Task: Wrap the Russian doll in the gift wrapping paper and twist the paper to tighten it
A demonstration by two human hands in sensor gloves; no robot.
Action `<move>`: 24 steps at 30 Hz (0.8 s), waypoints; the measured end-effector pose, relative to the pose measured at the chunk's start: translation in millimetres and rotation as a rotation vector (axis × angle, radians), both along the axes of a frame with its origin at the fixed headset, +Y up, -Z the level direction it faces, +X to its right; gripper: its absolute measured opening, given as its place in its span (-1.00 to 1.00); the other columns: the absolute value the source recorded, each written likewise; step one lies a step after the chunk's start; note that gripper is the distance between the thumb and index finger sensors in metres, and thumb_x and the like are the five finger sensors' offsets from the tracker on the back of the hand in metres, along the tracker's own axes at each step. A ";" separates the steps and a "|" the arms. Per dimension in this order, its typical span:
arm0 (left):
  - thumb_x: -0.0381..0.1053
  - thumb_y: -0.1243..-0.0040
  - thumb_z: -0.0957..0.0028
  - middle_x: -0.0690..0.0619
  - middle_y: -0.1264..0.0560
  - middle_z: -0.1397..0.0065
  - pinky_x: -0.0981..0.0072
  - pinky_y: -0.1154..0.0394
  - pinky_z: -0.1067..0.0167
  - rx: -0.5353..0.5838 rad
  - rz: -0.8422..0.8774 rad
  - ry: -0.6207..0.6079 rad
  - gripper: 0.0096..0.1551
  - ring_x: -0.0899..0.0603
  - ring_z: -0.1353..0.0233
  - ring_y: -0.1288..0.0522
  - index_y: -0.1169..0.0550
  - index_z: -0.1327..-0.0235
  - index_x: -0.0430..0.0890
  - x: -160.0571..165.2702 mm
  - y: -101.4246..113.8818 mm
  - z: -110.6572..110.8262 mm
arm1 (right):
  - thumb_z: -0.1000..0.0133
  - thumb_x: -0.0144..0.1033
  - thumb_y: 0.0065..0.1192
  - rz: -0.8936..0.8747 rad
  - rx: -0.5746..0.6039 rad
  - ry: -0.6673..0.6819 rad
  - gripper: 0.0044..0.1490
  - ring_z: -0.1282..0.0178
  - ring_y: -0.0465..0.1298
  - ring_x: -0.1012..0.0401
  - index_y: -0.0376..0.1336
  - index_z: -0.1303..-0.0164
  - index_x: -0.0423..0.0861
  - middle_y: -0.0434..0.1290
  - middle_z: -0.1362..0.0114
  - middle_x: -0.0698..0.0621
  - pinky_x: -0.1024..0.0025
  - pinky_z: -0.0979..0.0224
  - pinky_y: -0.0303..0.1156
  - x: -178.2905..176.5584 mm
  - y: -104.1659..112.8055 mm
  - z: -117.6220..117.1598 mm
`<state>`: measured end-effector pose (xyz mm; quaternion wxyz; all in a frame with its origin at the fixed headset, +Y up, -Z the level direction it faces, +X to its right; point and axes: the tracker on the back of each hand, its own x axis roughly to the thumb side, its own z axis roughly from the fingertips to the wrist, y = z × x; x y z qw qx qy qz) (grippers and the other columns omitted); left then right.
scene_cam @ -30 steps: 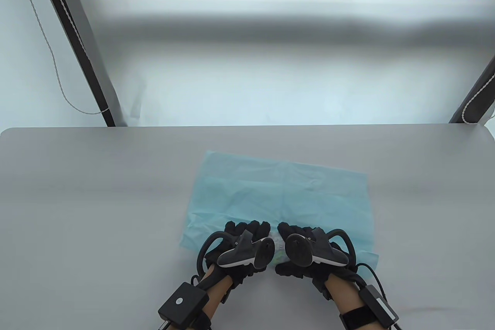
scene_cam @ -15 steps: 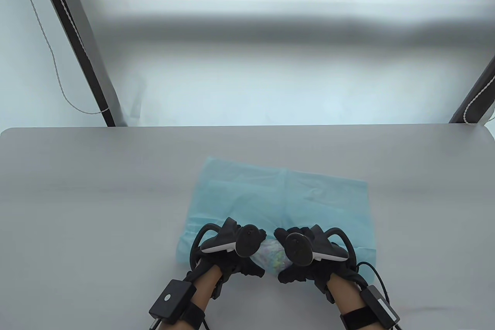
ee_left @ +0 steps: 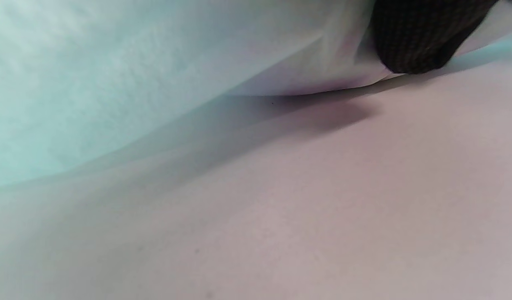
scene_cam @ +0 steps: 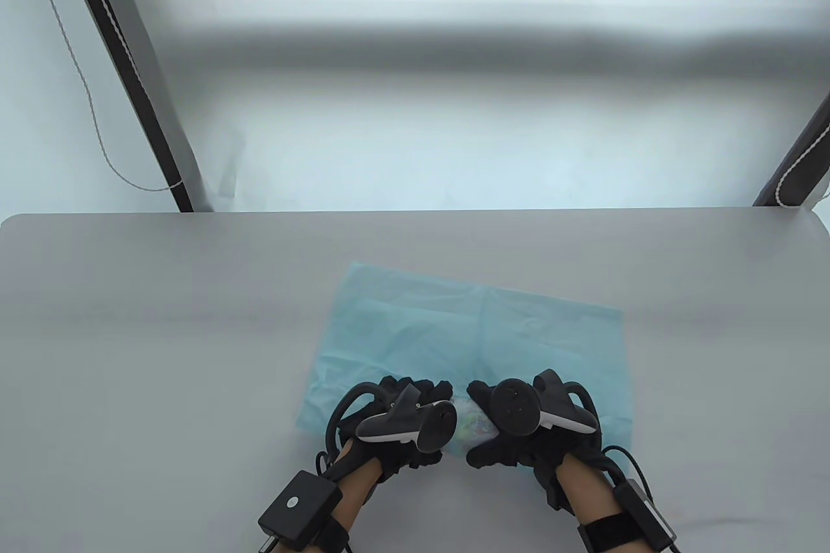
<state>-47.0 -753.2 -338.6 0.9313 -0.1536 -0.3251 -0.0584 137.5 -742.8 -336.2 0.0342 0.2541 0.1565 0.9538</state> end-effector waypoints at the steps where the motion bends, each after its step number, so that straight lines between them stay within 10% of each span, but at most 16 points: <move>1: 0.43 -0.41 0.11 -0.19 -0.29 -0.71 -0.42 -0.24 -0.43 -0.029 0.025 0.006 0.30 -0.33 -0.55 -0.39 -0.02 -0.69 -0.05 -1.9 0.1 -1.4 | 0.02 0.43 0.43 0.032 0.028 0.008 0.48 -0.72 0.33 -0.19 -0.12 -0.89 -0.13 0.27 -0.79 -0.29 -0.31 -0.67 0.22 -1.9 1.1 1.8; 10: 0.45 -0.38 0.08 -0.15 -0.30 -0.72 -0.40 -0.23 -0.44 -0.186 0.051 0.067 0.28 -0.32 -0.56 -0.38 -0.02 -0.70 -0.04 -10.2 -1.5 -7.7 | 0.06 0.45 0.46 0.148 0.129 0.054 0.47 -0.67 0.34 -0.15 -0.09 -0.87 -0.10 0.30 -0.74 -0.22 -0.30 -0.68 0.21 -7.9 2.5 4.0; 16: 0.43 -0.33 0.06 -0.20 0.07 -0.79 -0.49 0.07 -0.50 -0.143 -0.029 0.057 0.34 -0.43 -0.70 0.12 0.19 -0.63 -0.05 -6.7 -3.9 -1.6 | 0.11 0.55 0.43 0.059 0.044 0.010 0.48 -0.56 0.44 -0.13 0.03 -0.83 -0.15 0.42 -0.64 -0.20 -0.25 -0.66 0.28 -2.1 0.6 -1.1; 24: 0.43 -0.40 0.12 -0.17 -0.32 -0.68 -0.40 -0.24 -0.44 0.015 -0.076 -0.013 0.29 -0.32 -0.52 -0.44 0.01 -0.66 -0.03 3.2 1.0 0.5 | 0.07 0.46 0.44 0.032 -0.034 -0.034 0.47 -0.65 0.40 -0.16 -0.02 -0.86 -0.19 0.37 -0.71 -0.25 -0.30 -0.66 0.24 3.7 0.8 -1.8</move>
